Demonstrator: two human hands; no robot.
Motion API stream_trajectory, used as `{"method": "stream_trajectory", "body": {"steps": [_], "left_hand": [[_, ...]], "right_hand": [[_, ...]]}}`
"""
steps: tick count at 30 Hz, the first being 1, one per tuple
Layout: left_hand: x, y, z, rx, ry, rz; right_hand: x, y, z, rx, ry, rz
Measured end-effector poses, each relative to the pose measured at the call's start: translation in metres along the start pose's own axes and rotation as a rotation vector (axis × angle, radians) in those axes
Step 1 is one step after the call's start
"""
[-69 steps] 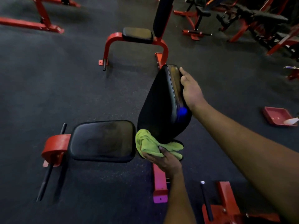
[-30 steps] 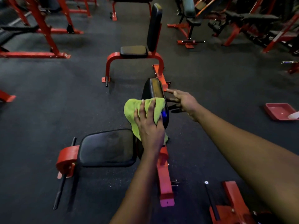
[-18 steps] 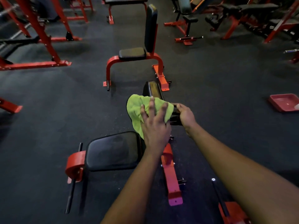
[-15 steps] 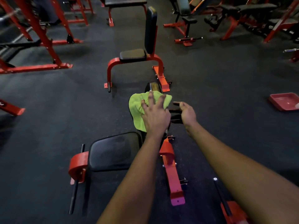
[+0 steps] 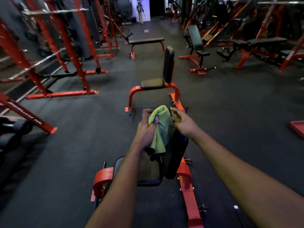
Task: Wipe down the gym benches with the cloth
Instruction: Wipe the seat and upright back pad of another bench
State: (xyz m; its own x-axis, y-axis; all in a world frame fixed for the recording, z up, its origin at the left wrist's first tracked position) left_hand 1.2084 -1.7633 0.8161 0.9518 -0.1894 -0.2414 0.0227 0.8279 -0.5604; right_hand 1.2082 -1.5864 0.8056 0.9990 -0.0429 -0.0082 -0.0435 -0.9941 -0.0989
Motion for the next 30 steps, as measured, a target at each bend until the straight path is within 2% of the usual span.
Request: {"method": "stream_trajectory", "body": {"steps": [4,7,10,17,21,25,27,29,30], "left_hand": [[0.014,-0.073,0.007,-0.022,0.019,-0.055],[0.023,-0.130,-0.001,-0.084,0.023,-0.071],[0.033,-0.194,-0.023,-0.212,-0.037,-0.010],[0.083,-0.318,-0.093,-0.279,-0.146,-0.070],[0.108,-0.382,-0.147,-0.432,-0.139,-0.017],[0.115,-0.439,-0.188,-0.549,-0.127,0.036],[0.113,-0.460,-0.205,-0.576,-0.142,0.001],[0.105,-0.488,-0.229,-0.586,-0.176,-0.021],[0.099,-0.500,-0.238,-0.592,-0.191,-0.029]], "right_hand": [[0.012,0.054,-0.054,0.070,-0.143,-0.146],[0.017,0.093,-0.081,0.127,-0.164,-0.165],[0.020,0.145,-0.104,0.225,-0.219,-0.196],[0.013,0.292,-0.137,0.171,-0.318,-0.211],[0.004,0.366,-0.139,0.197,-0.267,-0.288],[-0.014,0.431,-0.118,0.152,-0.087,-0.421],[-0.024,0.458,-0.107,0.145,-0.057,-0.380],[-0.040,0.496,-0.097,0.188,-0.122,-0.257],[-0.045,0.514,-0.092,0.179,-0.154,-0.249]]}}
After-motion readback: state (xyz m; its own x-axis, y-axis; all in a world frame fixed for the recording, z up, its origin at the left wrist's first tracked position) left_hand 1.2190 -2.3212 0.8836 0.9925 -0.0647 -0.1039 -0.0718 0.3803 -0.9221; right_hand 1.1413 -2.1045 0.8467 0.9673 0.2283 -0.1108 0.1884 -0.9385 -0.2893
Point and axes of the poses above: each hand's wrist, its own x-axis away from the middle knuckle, its own y-axis out of the palm, z = x × y, the point moved 4 cm from there along -x, towards the middle knuckle, and after that the axes turned 15 degrees about -x, right-handed, at the moved point
